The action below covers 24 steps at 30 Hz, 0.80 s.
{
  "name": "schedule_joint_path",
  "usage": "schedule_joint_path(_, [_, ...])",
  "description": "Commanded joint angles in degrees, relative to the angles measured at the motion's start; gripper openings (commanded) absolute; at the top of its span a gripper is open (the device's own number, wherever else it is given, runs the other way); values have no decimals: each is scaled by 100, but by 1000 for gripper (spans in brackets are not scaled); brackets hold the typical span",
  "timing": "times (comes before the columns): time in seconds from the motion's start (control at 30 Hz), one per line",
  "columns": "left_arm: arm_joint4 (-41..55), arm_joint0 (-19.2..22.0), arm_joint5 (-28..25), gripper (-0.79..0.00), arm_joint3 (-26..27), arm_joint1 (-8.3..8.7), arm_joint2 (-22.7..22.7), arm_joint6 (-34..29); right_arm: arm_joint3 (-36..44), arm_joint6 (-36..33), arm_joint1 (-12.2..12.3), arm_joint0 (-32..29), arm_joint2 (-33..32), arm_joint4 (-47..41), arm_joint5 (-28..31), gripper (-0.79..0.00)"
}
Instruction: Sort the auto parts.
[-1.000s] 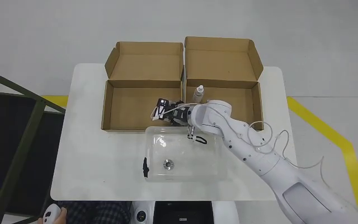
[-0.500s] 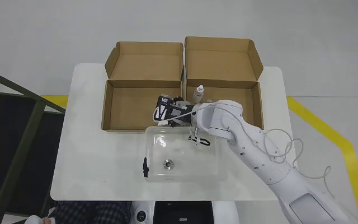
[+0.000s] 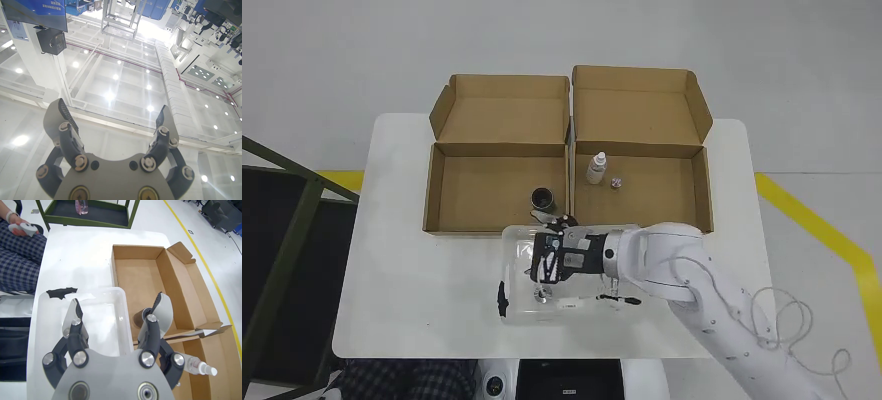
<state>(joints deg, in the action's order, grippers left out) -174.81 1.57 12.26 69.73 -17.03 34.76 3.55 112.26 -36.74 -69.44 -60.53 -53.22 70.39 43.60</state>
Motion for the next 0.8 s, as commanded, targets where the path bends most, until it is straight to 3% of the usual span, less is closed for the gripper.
schedule_joint_path(0.0, [0,0,0,0,0,0,0,0,98,22,56,-227,-84,155,126,-139])
schedule_joint_path(0.33, [0,0,0,0,0,0,0,0,165,362,251,-936,-370,825,514,-148])
schedule_joint_path(0.77, [0,0,0,0,0,0,0,0,-201,796,333,-1067,-259,1364,708,-169])
